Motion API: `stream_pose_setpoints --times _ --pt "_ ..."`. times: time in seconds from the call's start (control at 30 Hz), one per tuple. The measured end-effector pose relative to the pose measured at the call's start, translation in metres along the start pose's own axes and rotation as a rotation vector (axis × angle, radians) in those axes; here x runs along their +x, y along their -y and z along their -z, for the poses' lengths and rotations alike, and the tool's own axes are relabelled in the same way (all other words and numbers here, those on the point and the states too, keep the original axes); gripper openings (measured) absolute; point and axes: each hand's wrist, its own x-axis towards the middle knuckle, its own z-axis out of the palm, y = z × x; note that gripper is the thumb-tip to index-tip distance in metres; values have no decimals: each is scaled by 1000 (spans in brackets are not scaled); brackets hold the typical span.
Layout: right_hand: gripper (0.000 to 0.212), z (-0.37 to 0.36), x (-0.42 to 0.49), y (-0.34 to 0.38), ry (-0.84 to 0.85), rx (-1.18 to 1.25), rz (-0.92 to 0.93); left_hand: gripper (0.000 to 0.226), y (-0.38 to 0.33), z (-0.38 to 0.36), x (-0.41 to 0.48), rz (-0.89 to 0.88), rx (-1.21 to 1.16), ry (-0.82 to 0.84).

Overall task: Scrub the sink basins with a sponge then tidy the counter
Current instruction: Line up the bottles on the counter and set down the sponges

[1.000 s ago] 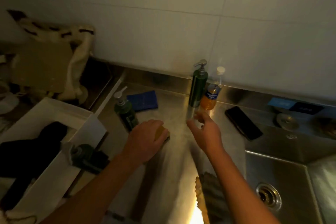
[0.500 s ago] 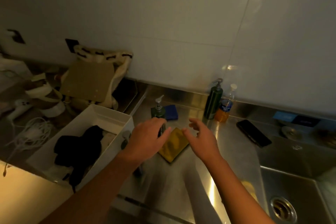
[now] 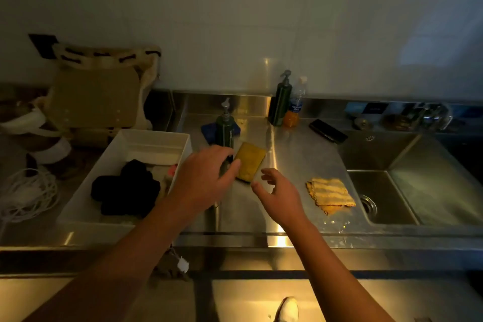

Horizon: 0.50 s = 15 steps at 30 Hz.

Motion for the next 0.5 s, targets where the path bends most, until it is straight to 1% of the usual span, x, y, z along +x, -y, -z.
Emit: stream_pose_setpoints --times 0.13,0.23,0.37,0.5 --pt "55 -14 -16 6 27 -4 -19 36 4 5 -25 -34 -28 -6" --pt "56 -20 -19 12 49 -8 -7 31 9 4 -43 -37 19 2" --pt "53 -30 -16 18 71 -16 0 37 27 -4 -69 50 60 60" --pt "51 -41 -14 20 94 -17 8 36 40 -24 -87 171 10 86"
